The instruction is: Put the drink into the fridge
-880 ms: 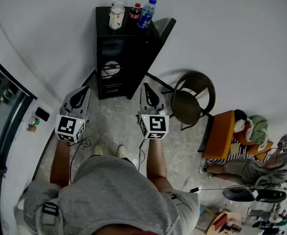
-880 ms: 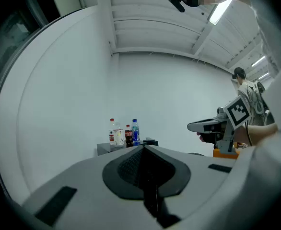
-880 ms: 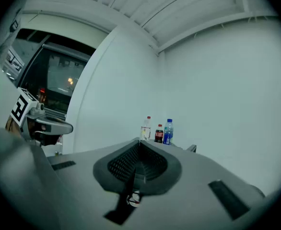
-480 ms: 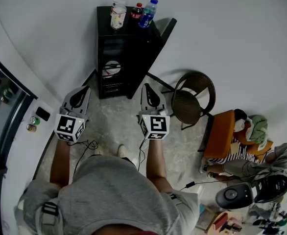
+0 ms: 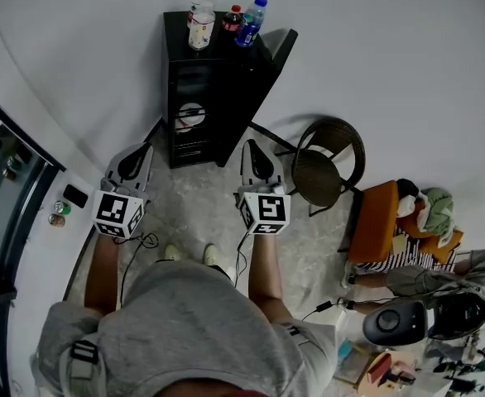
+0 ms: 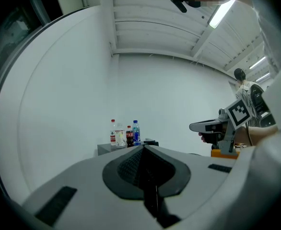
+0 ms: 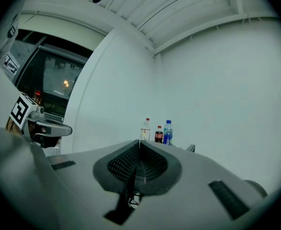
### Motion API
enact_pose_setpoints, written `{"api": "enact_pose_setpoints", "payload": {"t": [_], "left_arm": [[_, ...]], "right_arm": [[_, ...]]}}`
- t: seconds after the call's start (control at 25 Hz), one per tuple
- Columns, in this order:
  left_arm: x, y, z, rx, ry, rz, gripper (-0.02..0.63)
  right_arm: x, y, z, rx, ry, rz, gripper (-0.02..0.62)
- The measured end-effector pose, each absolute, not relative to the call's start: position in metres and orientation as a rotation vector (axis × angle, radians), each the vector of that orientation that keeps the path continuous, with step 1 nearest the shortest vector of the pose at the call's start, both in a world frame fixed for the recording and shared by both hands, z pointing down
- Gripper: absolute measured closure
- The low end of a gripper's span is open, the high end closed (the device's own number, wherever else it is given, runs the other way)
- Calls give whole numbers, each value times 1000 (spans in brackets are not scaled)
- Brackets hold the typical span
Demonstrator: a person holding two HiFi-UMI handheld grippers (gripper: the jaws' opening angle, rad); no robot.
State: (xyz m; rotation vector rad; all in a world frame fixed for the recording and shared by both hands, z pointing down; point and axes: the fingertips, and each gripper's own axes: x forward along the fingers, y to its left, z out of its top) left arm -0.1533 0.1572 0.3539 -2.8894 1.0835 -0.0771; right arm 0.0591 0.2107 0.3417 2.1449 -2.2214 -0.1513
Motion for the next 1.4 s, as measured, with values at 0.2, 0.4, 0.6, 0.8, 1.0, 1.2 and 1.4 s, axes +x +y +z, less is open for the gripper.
{"api": "enact_pose_setpoints", "payload": {"t": [0.2, 0.4, 0.6, 0.8, 1.0, 1.2, 1.4], "left_arm": [[-163, 152, 355, -2898, 1052, -68, 601], [-174, 147, 357, -2906, 1026, -62, 601], [-183, 142, 360, -2900, 1029, -61, 601], [-188, 128, 365, -2894, 1077, -67, 601], [-189, 112, 371, -2889, 1110, -92, 601], [-176, 92, 371, -2868, 1143, -76, 601], [-150, 57, 367, -2848, 1183, -78, 601]], "right_arm": [[47, 210, 347, 2149, -2198, -150, 569], [34, 208, 349, 2173, -2175, -126, 569], [25, 204, 352, 2150, -2169, -145, 569], [24, 181, 354, 2124, -2178, -133, 569], [23, 161, 362, 2100, -2204, -107, 569], [35, 136, 363, 2076, -2250, -123, 569], [56, 89, 355, 2046, -2314, -138, 569]]}}
